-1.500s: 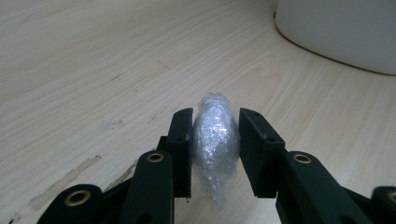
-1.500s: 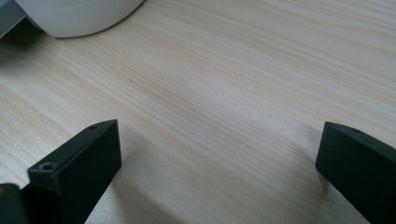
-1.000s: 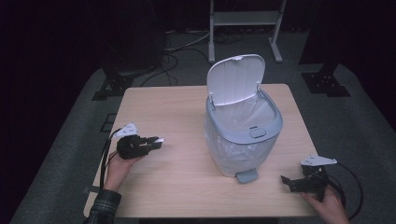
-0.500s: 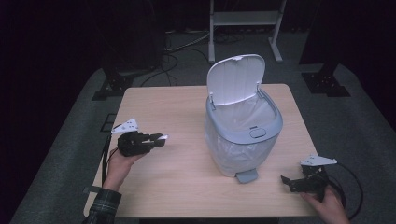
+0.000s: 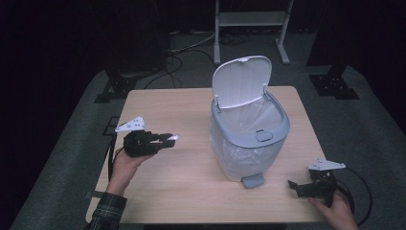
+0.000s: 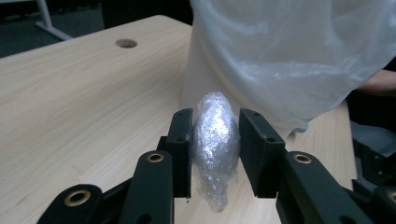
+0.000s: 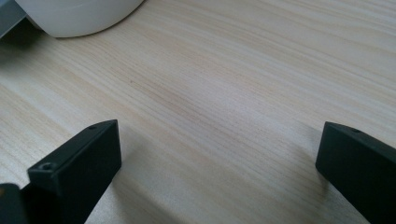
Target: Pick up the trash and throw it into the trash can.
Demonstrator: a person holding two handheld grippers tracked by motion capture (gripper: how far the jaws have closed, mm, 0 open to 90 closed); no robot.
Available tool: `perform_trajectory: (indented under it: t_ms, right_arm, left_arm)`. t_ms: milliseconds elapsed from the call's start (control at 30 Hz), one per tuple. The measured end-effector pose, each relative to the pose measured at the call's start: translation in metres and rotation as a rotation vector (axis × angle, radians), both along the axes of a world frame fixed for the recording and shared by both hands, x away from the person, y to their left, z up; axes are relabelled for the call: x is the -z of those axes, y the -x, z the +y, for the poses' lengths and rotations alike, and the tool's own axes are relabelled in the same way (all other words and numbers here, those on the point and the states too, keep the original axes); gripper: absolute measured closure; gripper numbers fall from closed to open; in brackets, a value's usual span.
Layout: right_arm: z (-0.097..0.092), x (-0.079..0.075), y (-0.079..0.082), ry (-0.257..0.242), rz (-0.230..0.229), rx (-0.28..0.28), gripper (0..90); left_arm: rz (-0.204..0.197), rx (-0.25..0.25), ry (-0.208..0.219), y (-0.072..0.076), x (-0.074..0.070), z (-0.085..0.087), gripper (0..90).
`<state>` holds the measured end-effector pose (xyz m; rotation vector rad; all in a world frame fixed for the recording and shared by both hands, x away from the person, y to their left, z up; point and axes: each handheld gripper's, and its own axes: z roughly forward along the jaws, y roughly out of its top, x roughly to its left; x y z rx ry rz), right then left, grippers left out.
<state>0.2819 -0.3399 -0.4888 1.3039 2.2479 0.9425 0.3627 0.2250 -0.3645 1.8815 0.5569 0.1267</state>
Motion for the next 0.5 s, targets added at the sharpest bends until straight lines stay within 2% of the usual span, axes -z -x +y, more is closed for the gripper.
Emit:
perform_trajectory:
  t_ms: [200,500]
  right_arm:
    - [0.000,0.000,0.000,0.000,0.000,0.000,0.0]
    - [0.000,0.000,0.000,0.000,-0.001,0.003,0.0]
  left_arm:
    - [-0.023,0.044,0.024,0.003,-0.021,-0.010,66.3]
    - [-0.044,0.078,0.040,0.003,-0.042,-0.019,66.2]
